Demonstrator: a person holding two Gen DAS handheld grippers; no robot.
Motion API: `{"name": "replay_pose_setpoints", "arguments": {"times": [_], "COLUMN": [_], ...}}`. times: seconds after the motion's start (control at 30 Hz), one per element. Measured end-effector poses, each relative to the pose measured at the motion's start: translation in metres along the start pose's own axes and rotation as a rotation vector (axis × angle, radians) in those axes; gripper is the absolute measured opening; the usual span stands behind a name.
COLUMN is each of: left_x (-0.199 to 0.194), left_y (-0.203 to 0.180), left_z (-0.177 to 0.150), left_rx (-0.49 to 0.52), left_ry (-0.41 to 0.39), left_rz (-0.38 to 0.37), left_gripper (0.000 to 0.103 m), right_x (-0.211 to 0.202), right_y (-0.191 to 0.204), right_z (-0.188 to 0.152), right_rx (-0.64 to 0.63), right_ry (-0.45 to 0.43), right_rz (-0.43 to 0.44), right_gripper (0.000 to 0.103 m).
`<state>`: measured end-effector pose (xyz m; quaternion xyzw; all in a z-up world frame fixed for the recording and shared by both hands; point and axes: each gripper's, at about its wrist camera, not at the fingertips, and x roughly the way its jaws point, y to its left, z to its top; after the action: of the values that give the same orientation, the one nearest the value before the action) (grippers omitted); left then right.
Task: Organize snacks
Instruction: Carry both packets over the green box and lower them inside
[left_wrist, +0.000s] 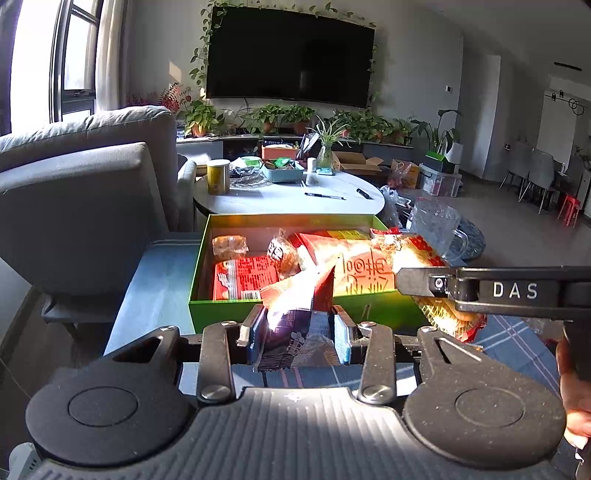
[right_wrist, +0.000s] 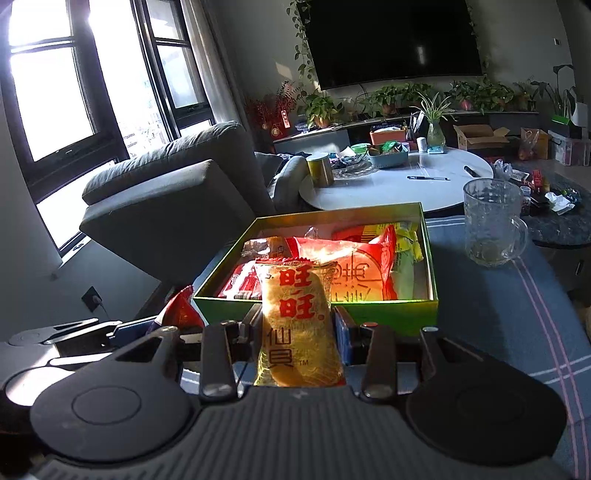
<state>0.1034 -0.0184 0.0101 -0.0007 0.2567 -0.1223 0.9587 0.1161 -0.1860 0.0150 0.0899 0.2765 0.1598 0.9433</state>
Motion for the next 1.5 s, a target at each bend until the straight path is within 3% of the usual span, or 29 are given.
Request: {"name": "replay_pose_setpoints", "arguments": {"times": [0.47,0.8,1.07,1.27,1.5], "left_x": [0.028,0.06,0.072,0.086,0.101], "left_y": [0.017,0.053,0.063,0.064,0.064], "left_z": [0.044,0.049,0.044,0.041,0.041], "left_rx": [-0.003,-0.051,-0.059,-0.053,-0.062], "left_ry": [-0.044,-0.028,-0.02,0.006,0.026], "left_rz": [0.045,0.103,0.103,0.089,0.08], "left_gripper": [0.035,0.035,0.035,0.035,0.035], "right_x": [0.028,0.073,0.119,0.139,0.144], "right_y": [-0.005,0.001,0.001,-0.007,-0.014], "right_z": [0.048,0.062,0.057,0.052,0.051], "right_rx": [0.102,0.112,0.16,0.18,0.163], "right_ry": [-0.062,-0.016,0.091,0.14,0.138], "right_rz": [0.078,0.125,0.195,0.161,0.147], "right_gripper": [0.074,0.074,0.074,0.074,0.074]}}
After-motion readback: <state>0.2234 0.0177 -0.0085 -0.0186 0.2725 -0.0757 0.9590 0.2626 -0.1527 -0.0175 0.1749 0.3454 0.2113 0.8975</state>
